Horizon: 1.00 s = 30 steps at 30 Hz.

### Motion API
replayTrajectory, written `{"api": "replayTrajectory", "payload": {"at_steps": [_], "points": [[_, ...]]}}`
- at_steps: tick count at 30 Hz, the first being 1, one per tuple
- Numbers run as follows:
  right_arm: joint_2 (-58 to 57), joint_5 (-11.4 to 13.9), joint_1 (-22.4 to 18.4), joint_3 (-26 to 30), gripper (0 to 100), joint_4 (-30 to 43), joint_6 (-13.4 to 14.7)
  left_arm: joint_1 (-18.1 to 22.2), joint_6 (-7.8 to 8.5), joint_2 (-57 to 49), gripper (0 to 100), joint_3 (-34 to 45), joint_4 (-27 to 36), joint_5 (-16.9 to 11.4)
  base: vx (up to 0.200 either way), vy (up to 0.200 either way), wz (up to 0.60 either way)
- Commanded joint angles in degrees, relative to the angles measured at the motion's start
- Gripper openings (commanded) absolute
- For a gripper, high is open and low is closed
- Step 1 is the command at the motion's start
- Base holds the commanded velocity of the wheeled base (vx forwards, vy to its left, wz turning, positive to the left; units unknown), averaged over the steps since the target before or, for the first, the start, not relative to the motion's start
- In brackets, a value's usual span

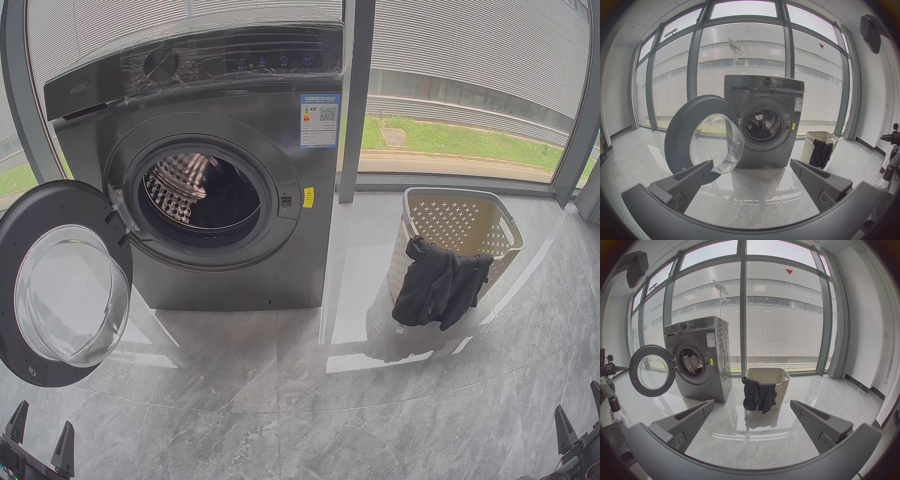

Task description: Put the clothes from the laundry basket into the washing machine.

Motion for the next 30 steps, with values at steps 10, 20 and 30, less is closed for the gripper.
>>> {"api": "replayTrajectory", "payload": {"at_steps": [10,20,30], "points": [[-0.5,0.0,0.0,1.0,100,0.0,0.0,0.0,0.12,-0.6,100,0.9,0.0,0.0,0.0,0.0,0.0],[-0.5,0.0,0.0,1.0,100,0.0,0.0,0.0,0.03,-0.7,100,0.9,0.0,-0.1,0.0,-0.06,0.0],[-0.5,0.0,0.0,1.0,100,0.0,0.0,0.0,0.03,-0.6,100,0.9,0.0,0.0,0.0,-0.18,0.0]]}}
